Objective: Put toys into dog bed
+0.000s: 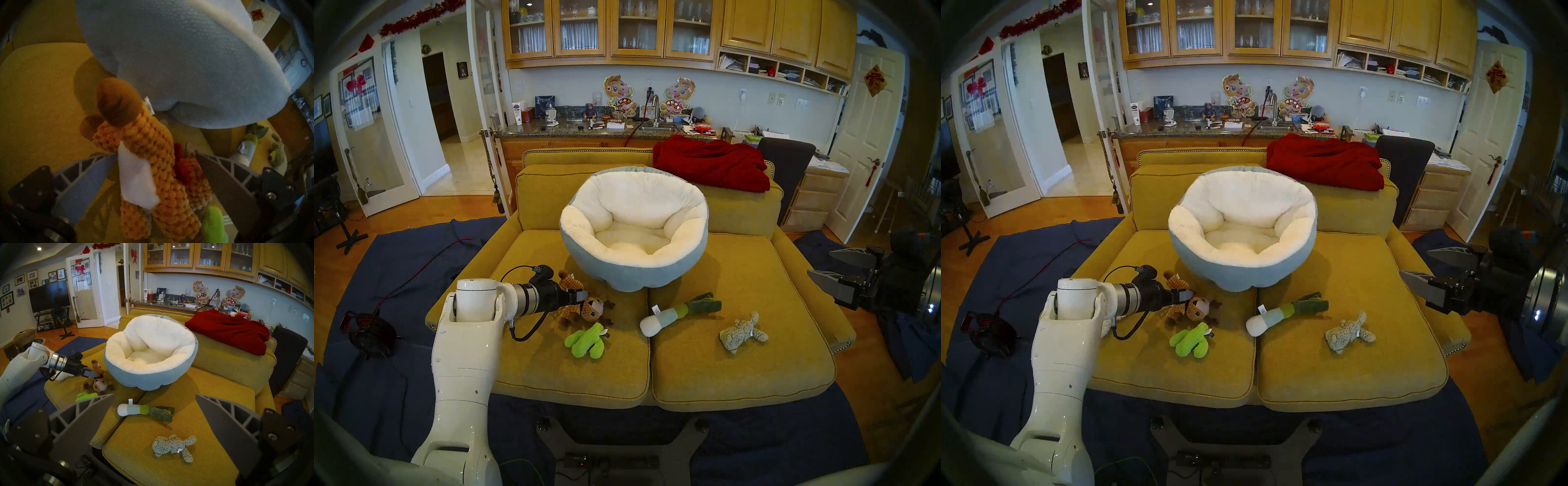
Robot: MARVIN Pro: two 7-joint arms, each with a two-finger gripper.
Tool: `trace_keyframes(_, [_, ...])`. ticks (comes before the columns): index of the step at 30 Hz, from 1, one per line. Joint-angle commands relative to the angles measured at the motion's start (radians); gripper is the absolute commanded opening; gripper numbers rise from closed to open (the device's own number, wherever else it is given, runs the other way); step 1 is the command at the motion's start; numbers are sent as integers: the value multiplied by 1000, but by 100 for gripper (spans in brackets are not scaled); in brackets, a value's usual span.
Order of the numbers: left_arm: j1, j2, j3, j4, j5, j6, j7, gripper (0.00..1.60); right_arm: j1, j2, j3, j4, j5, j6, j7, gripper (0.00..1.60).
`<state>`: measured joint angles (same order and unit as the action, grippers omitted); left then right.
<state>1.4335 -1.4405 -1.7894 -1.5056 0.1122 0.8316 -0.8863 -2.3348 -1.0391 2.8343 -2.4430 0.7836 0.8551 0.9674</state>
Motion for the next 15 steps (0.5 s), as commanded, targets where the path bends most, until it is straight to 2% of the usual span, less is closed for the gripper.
trace_keyframes(1, [-21,18,16,-14,-6,-14,-30,160,2,2,9,0,-1,0,0,160])
trace_keyframes(3, [-21,24,24,-9,0,-11,-32,122,1,2,9,0,-1,0,0,160])
trace_keyframes(4, [-20,25,26,-6,1,-13,-32,80,1,2,9,0,-1,0,0,160])
trace_keyframes(6, [-20,29,32,1,2,-15,-34,61,1,2,9,0,-1,0,0,160])
trace_keyframes(7, [-19,31,35,3,3,-17,-35,42,1,2,9,0,-1,0,0,160])
trace_keyframes(8, [-18,32,37,5,3,-19,-34,16,1,2,9,0,-1,0,0,160])
trace_keyframes(9, [-17,32,38,6,3,-21,-33,0,1,2,9,0,-1,0,0,160])
trace_keyframes(15, [-10,25,35,-2,3,-30,-14,0,1,2,9,0,-1,0,0,160])
